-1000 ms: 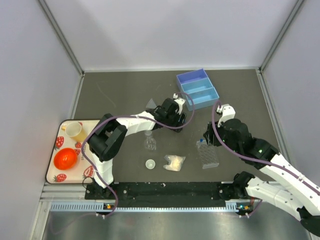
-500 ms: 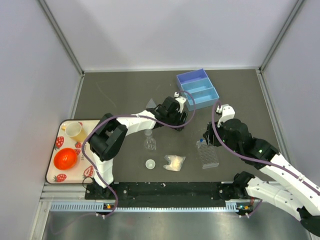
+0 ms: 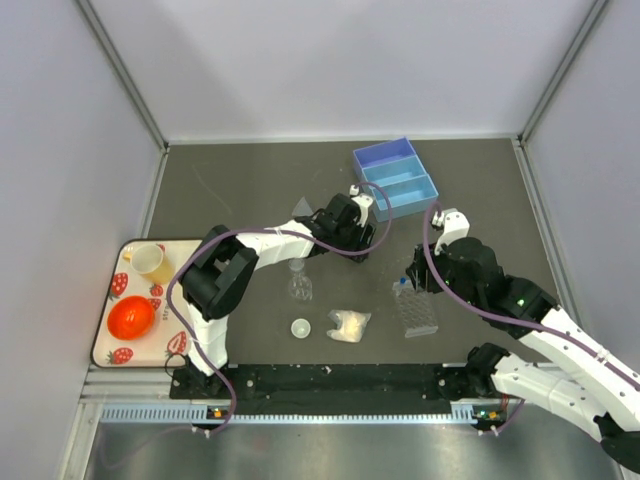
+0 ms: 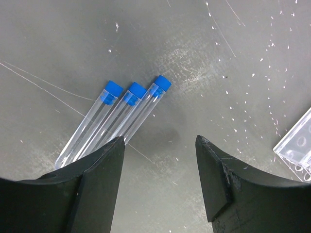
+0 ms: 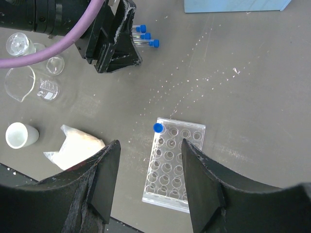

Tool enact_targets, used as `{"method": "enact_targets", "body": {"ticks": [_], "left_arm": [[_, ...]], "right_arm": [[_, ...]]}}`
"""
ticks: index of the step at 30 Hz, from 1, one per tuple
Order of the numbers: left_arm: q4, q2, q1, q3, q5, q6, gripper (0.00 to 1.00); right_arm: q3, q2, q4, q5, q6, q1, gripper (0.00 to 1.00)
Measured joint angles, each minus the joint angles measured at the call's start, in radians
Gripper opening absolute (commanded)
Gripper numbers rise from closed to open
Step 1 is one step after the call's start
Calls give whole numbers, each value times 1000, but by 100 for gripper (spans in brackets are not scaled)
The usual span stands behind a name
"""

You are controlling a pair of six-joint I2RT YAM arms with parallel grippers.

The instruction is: Organize the chemistry lab equipment

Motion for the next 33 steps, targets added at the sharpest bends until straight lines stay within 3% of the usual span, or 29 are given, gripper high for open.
{"method": "enact_targets", "body": {"ticks": [33], "left_arm": [[-4, 41, 8, 28, 0, 14, 63]], "right_arm": [[0, -7, 0, -14, 0, 0, 54]]}}
